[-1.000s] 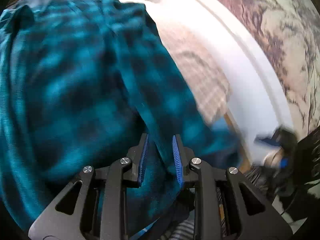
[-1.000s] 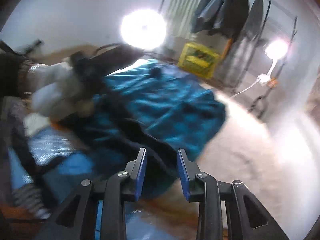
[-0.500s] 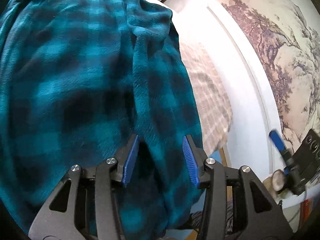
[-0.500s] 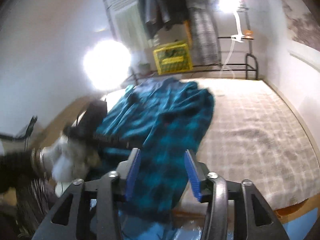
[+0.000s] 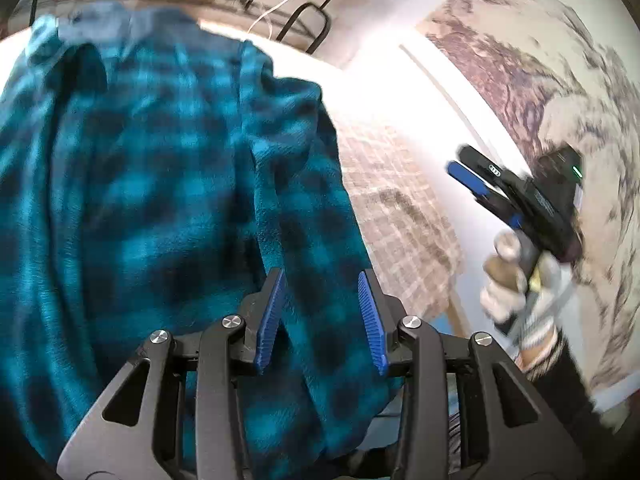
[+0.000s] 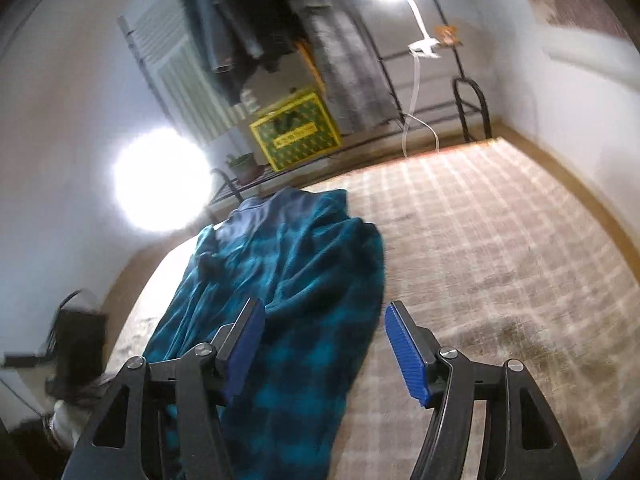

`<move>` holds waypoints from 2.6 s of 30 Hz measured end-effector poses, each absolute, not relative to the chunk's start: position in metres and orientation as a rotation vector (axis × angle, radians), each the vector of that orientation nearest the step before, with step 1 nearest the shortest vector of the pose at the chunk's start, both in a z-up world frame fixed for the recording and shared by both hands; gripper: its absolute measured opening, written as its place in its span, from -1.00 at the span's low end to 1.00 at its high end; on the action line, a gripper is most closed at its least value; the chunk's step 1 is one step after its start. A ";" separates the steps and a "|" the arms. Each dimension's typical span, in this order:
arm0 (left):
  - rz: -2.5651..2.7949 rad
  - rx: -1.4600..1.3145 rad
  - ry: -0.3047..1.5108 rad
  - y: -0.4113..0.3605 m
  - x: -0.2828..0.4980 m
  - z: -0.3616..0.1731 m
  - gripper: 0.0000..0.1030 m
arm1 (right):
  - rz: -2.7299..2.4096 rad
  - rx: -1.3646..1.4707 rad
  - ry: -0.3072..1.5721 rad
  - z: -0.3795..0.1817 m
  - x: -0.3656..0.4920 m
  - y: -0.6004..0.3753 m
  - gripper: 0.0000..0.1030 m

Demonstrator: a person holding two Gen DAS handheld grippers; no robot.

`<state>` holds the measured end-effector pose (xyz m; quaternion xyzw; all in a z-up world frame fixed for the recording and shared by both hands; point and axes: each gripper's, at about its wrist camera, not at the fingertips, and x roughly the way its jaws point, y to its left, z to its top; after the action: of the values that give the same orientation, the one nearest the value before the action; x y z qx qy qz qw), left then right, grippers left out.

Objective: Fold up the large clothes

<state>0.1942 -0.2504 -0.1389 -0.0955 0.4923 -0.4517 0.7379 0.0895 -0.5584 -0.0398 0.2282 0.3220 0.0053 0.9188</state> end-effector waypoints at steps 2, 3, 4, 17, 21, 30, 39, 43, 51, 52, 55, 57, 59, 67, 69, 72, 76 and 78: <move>-0.996 -0.184 1.045 -0.249 0.175 -0.137 -0.27 | 0.034 0.526 0.646 -0.044 0.087 -0.571 0.28; -0.997 -0.175 1.033 -0.250 0.167 -0.137 -0.27 | 0.043 0.544 0.634 -0.043 0.084 -0.576 0.28; -1.002 -0.159 1.018 -0.253 0.152 -0.140 -0.27 | 0.050 0.550 0.617 -0.040 0.078 -0.581 0.28; -0.955 0.267 0.960 -0.359 0.050 -0.172 0.35 | -0.005 0.642 0.529 -0.039 -0.014 -0.641 0.29; -0.855 0.230 1.052 -0.380 0.067 -0.188 0.35 | -0.015 0.681 0.489 -0.038 -0.028 -0.656 0.29; -0.790 0.304 0.960 -0.370 0.065 -0.200 -0.75 | 0.042 0.743 0.483 -0.047 -0.016 -0.651 0.31; -0.878 -0.320 1.148 -0.299 0.109 -0.185 -0.83 | 0.094 0.790 0.631 -0.089 0.052 -0.615 0.38; -0.900 -0.348 1.123 -0.291 0.108 -0.172 -0.83 | 0.083 0.874 0.665 -0.111 0.089 -0.616 0.38; -0.929 -0.459 1.109 -0.278 0.111 -0.178 -0.83 | 0.020 0.945 0.720 -0.153 0.179 -0.627 0.44; -0.931 -0.462 1.109 -0.278 0.111 -0.179 -0.83 | 0.014 0.949 0.716 -0.157 0.186 -0.627 0.44; -0.947 -0.481 1.108 -0.275 0.113 -0.181 -0.83 | 0.029 0.980 0.719 -0.173 0.212 -0.626 0.44; -0.953 -0.498 1.109 -0.273 0.117 -0.182 -0.83 | 0.035 0.972 0.736 -0.182 0.228 -0.619 0.44; -0.964 -0.518 1.105 -0.268 0.119 -0.182 -0.83 | 0.047 0.946 0.767 -0.187 0.243 -0.608 0.41; -0.982 -0.625 1.086 -0.241 0.127 -0.183 -0.83 | 0.010 0.746 0.876 -0.144 0.274 -0.566 -0.82; -0.981 -0.646 1.081 -0.233 0.126 -0.187 -0.83 | -0.001 0.703 0.861 -0.122 0.275 -0.556 -0.83; -0.978 -0.671 1.079 -0.221 0.124 -0.191 -0.83 | -0.032 0.601 0.855 -0.095 0.281 -0.531 -0.84; -0.956 -0.698 1.076 -0.202 0.125 -0.197 -0.83 | -0.055 0.423 0.868 -0.076 0.297 -0.480 -0.84; -0.940 -0.715 1.072 -0.193 0.125 -0.199 -0.83 | -0.050 0.350 0.877 -0.072 0.307 -0.451 -0.84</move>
<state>0.1250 -0.1931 -0.1989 -0.3207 0.4808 -0.4219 0.6986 0.3072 -0.4513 -0.0723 0.1688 0.4223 -0.0243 0.8903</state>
